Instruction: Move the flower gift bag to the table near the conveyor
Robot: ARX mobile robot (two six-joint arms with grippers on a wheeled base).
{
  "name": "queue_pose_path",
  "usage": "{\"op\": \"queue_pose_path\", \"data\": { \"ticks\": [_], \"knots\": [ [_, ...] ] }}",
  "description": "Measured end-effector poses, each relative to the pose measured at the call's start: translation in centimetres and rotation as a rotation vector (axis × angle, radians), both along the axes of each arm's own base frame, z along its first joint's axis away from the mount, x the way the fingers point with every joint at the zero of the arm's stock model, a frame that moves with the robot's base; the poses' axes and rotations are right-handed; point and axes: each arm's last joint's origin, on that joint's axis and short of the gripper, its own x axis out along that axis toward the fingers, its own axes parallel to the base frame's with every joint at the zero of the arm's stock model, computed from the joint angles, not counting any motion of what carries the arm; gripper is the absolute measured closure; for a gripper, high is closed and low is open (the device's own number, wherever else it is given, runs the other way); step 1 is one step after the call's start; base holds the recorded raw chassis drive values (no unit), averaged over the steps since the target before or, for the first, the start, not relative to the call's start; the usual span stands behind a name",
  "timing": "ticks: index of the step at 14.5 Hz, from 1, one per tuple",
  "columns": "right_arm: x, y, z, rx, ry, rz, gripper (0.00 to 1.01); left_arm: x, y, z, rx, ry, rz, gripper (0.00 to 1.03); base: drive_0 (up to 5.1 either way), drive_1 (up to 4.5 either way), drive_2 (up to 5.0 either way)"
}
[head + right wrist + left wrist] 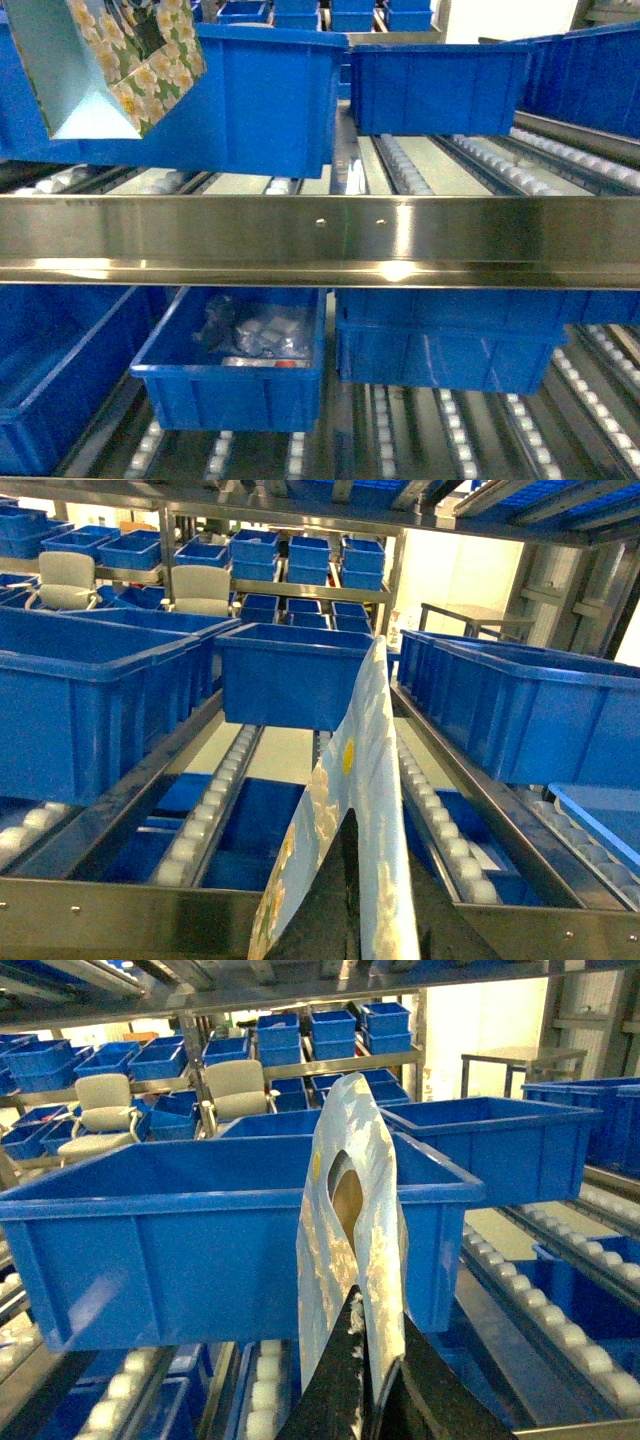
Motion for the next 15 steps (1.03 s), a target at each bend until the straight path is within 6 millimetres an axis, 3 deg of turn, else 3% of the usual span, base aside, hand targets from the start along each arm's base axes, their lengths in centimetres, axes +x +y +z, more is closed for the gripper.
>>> {"op": "queue_pose_path", "data": {
  "ticks": [10,15],
  "knots": [
    [0.01,0.0,-0.07,-0.002,0.003,0.0,0.99,0.0,0.02,-0.01,0.0,0.0,0.0,1.01,-4.7,0.88,3.8],
    [0.02,-0.01,-0.09,-0.002,0.004,-0.001,0.99,0.0,0.02,-0.01,0.0,0.0,0.0,1.01,-4.9,2.51,2.5]
  ]
}}
